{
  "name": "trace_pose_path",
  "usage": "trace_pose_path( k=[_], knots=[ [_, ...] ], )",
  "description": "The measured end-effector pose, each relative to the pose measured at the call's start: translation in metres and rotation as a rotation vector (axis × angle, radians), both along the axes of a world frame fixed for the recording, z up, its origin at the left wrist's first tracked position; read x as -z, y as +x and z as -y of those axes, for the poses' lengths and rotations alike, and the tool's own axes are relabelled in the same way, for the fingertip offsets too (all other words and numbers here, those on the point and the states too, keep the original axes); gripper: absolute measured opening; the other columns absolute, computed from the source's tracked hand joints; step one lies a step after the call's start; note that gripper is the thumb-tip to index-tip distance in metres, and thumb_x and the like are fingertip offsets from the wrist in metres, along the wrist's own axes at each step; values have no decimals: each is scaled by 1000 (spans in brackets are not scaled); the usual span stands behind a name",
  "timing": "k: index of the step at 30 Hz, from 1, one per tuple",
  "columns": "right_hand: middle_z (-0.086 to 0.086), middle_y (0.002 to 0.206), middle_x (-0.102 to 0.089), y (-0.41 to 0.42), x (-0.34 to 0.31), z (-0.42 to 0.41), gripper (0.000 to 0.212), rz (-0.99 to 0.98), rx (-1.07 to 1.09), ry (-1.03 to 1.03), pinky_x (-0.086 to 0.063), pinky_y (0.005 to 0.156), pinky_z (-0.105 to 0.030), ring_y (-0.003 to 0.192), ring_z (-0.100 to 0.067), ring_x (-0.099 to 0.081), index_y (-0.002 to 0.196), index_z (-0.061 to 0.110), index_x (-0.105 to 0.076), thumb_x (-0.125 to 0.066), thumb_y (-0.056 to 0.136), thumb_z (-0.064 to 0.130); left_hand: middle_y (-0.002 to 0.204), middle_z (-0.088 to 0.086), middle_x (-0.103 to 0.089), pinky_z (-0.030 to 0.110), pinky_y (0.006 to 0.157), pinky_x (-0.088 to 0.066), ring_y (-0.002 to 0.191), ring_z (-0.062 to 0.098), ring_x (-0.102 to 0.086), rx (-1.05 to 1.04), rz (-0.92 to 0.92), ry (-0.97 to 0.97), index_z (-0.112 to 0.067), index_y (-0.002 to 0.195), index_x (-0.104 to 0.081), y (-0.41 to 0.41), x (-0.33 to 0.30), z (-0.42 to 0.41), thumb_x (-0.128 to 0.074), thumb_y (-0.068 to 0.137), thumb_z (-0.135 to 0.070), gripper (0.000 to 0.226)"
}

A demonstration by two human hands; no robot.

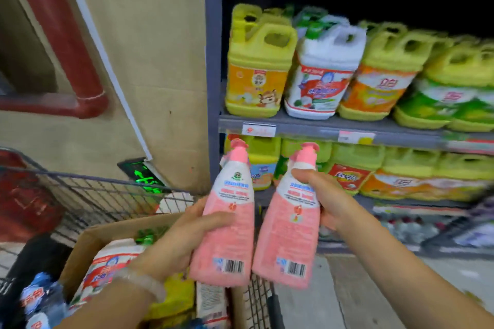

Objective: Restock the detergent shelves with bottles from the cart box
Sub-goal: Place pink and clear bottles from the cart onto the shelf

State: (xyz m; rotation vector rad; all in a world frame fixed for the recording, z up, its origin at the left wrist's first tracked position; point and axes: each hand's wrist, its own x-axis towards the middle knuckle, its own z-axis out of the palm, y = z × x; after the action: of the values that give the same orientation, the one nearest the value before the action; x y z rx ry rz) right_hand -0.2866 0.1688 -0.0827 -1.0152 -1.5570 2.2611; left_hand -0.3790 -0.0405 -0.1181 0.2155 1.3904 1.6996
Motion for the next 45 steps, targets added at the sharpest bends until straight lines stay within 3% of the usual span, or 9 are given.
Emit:
trace_pose_path(
  k=[5,7,13,17,23,30,34,37,45],
  knots=[
    [-6,52,-67,103,-47,-64,13,-72,122,105,-52,43,-21,42,-14,-63,75,6,-59,-56,87,9,87,16,-73,39,65,-60,69,27,-71,197,-86,63,-9,104,-64,72,-45,-88,-75,59,4,48],
    [-5,52,-67,148,-67,-92,15,-94,155,147,-52,43,-21,42,-13,-63,74,8,-58,-56,88,11,86,14,-74,41,71,-58,70,26,-71,250,-143,81,-13,98,-66,106,-63,-125,-73,57,-1,43],
    [-7,60,-69,286,-121,-169,9,-134,260,304,-55,50,-26,49,-15,-65,82,6,-62,-59,85,14,71,8,-74,31,54,-59,57,19,-70,439,-228,199,-18,69,-77,219,-112,-237,-73,55,4,26],
    [-4,57,-68,370,-149,-212,8,-163,369,376,-54,47,-25,47,-14,-65,81,8,-60,-58,87,12,82,14,-74,37,61,-60,65,24,-71,541,-245,266,-12,90,-68,285,-131,-302,-71,58,0,34],
    [-5,61,-69,465,-165,-269,7,-142,518,453,-54,54,-28,51,-16,-66,81,8,-60,-61,86,13,82,14,-73,33,56,-58,63,24,-70,674,-260,346,-7,100,-62,363,-139,-397,-75,48,-4,54],
    [-9,64,-70,526,-178,-362,6,-108,630,540,-53,50,-27,52,-19,-66,82,4,-60,-60,86,9,92,22,-72,34,59,-57,70,29,-71,842,-263,405,-2,109,-62,414,-147,-529,-81,36,-13,76],
    [-12,71,-70,540,-200,-437,9,-87,684,608,-55,63,-36,58,-23,-67,87,4,-61,-61,86,13,87,19,-73,34,57,-58,67,26,-71,881,-286,460,-1,106,-62,425,-169,-617,-80,39,-10,70],
    [-8,66,-70,542,-225,-496,11,-81,712,645,-55,61,-34,55,-20,-67,85,5,-61,-60,87,15,83,15,-73,33,57,-59,64,24,-70,877,-308,510,-6,98,-64,427,-193,-684,-75,49,-3,51],
    [-5,61,-69,567,-251,-627,13,-186,724,628,-53,53,-28,51,-17,-66,83,8,-60,-56,89,18,95,20,-71,37,64,-58,74,29,-70,918,-365,586,-6,104,-63,441,-229,-827,-80,42,-16,65]
  ],
)
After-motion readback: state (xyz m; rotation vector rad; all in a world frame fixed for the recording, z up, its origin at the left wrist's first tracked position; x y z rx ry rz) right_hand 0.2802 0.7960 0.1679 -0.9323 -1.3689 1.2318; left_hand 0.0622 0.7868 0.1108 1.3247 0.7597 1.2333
